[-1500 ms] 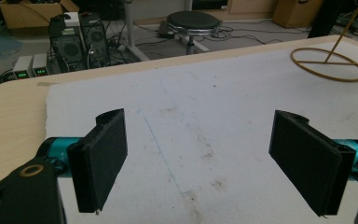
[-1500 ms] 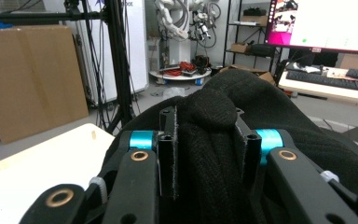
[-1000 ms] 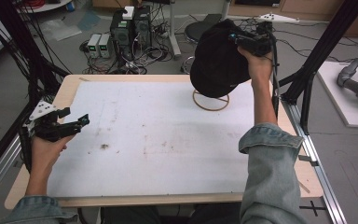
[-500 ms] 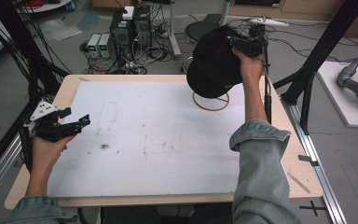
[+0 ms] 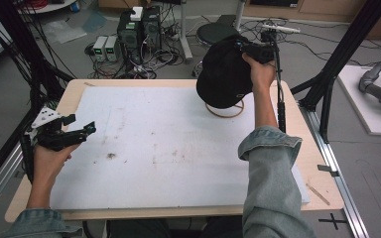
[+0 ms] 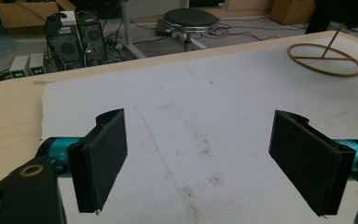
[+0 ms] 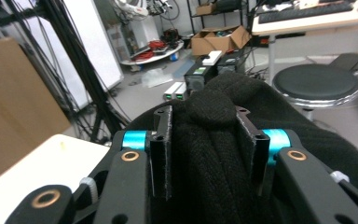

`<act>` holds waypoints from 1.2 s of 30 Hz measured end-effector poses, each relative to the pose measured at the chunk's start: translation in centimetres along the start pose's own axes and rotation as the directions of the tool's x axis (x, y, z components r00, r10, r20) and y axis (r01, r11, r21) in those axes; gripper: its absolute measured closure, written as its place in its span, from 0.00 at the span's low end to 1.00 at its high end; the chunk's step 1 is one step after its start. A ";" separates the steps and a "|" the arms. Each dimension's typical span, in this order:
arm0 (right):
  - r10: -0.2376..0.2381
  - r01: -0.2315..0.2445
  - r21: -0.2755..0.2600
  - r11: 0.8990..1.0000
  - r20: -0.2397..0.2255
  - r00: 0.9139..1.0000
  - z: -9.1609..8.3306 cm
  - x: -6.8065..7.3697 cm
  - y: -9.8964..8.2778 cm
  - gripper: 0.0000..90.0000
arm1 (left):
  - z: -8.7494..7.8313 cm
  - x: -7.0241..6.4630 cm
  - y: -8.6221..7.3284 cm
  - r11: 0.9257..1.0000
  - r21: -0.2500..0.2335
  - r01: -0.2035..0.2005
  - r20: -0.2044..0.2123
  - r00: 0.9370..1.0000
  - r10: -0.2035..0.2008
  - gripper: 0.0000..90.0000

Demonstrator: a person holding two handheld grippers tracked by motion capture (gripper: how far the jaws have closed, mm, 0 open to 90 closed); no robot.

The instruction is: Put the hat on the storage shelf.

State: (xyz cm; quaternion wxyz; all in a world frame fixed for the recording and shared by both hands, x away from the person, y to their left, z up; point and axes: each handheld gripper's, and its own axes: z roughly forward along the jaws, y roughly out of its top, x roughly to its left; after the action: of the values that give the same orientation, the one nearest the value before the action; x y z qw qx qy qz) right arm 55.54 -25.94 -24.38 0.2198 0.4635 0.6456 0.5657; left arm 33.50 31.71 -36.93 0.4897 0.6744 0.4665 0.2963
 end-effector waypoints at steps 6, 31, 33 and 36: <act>0.001 -0.001 0.004 1.000 -0.006 1.000 0.1 0.0 -0.1 0.66 | 0.0 -0.1 0.1 1.000 -0.002 -0.002 0.001 1.000 0.002 0.22; 0.003 -0.003 0.019 1.000 0.018 1.000 -0.8 -0.2 0.2 0.41 | 0.0 -0.3 0.2 1.000 -0.004 -0.004 0.005 1.000 0.004 0.22; -0.004 0.004 0.015 1.000 0.019 1.000 -1.0 -0.2 0.3 0.40 | 0.1 -0.3 0.2 1.000 -0.004 -0.007 0.008 1.000 0.007 0.22; -0.013 0.013 0.011 1.000 0.019 1.000 -1.6 -0.1 0.5 0.37 | 0.1 -0.4 0.2 1.000 -0.003 -0.008 0.009 1.000 0.008 0.22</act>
State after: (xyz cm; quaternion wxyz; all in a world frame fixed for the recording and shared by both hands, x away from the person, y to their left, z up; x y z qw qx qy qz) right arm 54.48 -26.88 -23.52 0.2270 0.4658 0.6496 0.5564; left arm 33.54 31.31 -36.73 0.4915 0.6769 0.4612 0.2960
